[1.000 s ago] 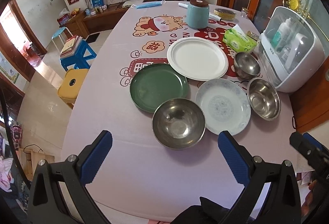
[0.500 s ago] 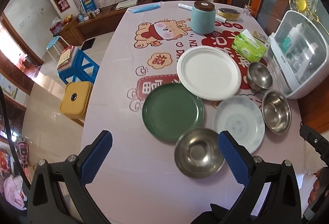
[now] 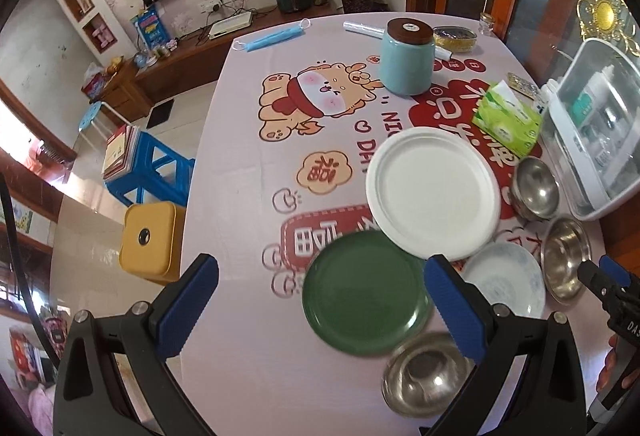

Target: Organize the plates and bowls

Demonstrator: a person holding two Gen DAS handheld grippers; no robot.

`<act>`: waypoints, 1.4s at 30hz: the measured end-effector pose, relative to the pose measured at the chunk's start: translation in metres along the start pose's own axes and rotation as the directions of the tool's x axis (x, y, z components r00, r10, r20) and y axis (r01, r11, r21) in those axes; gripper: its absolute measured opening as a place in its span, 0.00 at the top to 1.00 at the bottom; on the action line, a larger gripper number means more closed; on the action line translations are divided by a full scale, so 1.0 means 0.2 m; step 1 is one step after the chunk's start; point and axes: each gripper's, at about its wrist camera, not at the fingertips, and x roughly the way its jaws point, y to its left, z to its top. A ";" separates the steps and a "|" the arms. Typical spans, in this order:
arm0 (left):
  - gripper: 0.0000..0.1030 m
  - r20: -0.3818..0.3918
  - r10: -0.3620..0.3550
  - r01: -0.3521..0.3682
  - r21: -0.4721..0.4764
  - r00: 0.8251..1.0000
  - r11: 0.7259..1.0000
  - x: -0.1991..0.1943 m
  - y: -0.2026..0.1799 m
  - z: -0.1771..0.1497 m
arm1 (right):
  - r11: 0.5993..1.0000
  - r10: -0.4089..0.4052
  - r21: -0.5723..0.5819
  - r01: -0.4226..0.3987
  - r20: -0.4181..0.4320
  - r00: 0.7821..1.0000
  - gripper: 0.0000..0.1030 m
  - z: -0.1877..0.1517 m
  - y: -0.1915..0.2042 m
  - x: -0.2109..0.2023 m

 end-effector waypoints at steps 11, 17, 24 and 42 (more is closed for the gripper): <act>0.01 0.035 -0.080 0.080 0.011 0.996 0.997 0.44 0.02 0.20 | 1.000 -0.028 0.014 0.028 0.007 1.000 0.03 0.09 0.01 0.35; 0.01 0.008 -0.151 0.152 -0.029 0.988 0.988 0.69 0.01 0.22 | 0.998 -0.030 0.049 0.030 -0.002 1.000 0.04 0.09 0.00 0.49; 0.01 0.007 -0.251 0.250 -0.114 0.968 0.962 0.92 0.01 0.21 | 0.997 -0.026 0.067 0.027 -0.008 1.000 0.09 0.06 -0.01 0.59; 0.27 -0.092 -0.370 0.351 -0.173 0.925 0.920 1.37 -0.13 0.17 | 0.993 -0.101 0.057 0.101 0.000 0.995 0.23 0.06 -0.07 0.78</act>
